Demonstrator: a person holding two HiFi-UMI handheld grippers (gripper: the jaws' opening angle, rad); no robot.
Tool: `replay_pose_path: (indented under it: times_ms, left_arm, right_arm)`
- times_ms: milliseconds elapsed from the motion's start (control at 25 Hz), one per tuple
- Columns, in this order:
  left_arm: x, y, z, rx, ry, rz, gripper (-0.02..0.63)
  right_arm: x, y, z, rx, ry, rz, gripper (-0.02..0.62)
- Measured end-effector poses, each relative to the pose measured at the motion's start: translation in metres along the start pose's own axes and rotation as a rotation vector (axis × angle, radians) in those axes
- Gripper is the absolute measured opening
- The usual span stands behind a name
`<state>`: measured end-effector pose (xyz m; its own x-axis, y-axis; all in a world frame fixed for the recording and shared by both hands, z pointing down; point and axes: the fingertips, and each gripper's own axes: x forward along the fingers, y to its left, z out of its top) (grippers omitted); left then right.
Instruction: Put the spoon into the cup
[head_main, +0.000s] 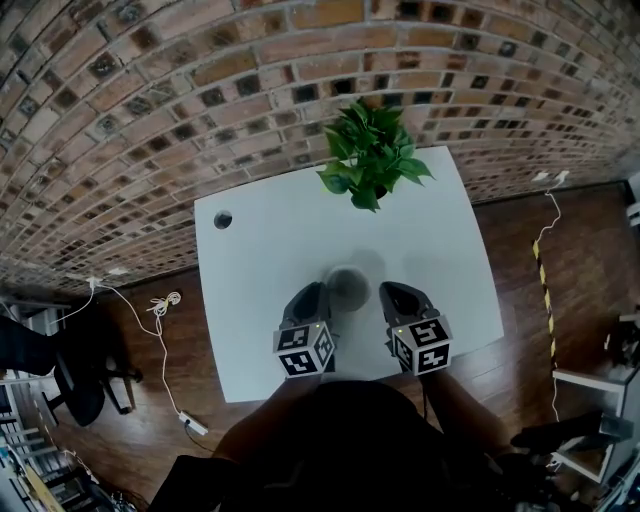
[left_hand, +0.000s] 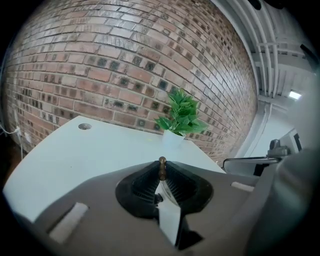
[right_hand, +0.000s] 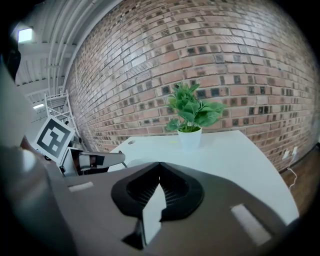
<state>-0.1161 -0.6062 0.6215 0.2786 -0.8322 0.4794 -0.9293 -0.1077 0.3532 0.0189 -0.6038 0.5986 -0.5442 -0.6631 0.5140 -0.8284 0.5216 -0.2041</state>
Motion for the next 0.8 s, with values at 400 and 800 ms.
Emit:
replay_pose_path:
  times_ms: [400,800]
  left_arm:
    - [0.0,0.002,-0.002,0.02,0.007,0.022,0.038]
    - [-0.006,0.004,0.002,0.008,-0.008,0.019,0.129]
  right_arm:
    - [-0.006,0.004,0.002,-0.009,-0.006,0.016,0.008]
    - [-0.018,0.001,0.004,-0.021,-0.026,-0.001,0.008]
